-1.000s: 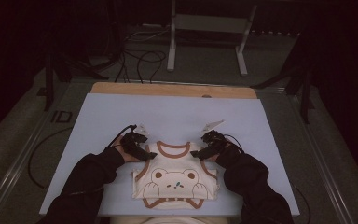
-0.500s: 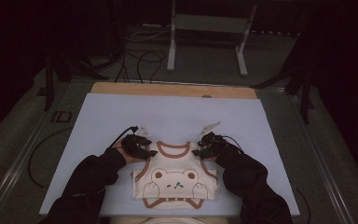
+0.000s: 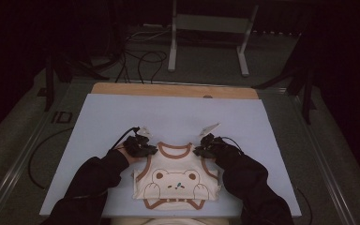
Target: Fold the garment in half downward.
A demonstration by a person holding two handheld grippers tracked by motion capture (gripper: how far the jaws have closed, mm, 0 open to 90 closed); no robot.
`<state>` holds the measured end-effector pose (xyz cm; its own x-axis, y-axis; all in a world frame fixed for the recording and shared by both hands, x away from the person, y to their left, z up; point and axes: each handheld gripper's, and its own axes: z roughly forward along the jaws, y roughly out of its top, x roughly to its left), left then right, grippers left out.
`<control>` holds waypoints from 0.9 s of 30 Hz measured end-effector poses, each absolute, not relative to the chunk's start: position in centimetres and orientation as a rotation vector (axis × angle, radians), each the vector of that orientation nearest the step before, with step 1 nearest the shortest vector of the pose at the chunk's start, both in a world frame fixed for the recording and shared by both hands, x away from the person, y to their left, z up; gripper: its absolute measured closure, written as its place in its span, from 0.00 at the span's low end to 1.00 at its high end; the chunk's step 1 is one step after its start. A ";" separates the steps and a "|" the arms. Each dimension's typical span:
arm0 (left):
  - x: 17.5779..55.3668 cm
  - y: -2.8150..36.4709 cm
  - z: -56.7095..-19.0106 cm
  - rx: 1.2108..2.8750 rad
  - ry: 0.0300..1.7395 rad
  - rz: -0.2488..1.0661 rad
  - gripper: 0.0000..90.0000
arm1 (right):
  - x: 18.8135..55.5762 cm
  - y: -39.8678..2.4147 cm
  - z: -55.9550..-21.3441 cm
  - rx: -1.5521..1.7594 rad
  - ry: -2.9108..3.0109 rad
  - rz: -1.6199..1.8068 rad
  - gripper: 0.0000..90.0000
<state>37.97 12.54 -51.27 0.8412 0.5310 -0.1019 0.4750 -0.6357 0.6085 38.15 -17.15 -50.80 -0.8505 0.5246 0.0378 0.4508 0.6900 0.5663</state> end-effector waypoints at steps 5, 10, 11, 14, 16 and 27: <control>37.7 12.3 -51.1 2.377 0.699 0.115 0.96 | 38.2 -17.1 -50.7 0.814 2.774 0.871 0.92; 37.6 12.3 -50.4 2.350 0.668 0.113 0.97 | 38.3 -17.2 -50.3 0.800 2.766 0.886 0.92; 37.6 12.4 -50.2 2.347 0.665 0.113 0.97 | 38.3 -17.2 -50.1 0.799 2.759 0.894 0.92; 37.5 12.5 -49.2 2.333 0.644 0.150 0.97 | 38.3 -17.4 -49.4 0.796 2.744 0.917 0.92; 37.5 12.6 -48.6 2.316 0.638 0.162 0.97 | 38.3 -17.4 -48.8 0.796 2.729 0.928 0.92; 37.5 12.7 -46.6 2.284 0.624 0.207 0.97 | 38.3 -18.0 -46.5 0.754 2.683 0.970 0.92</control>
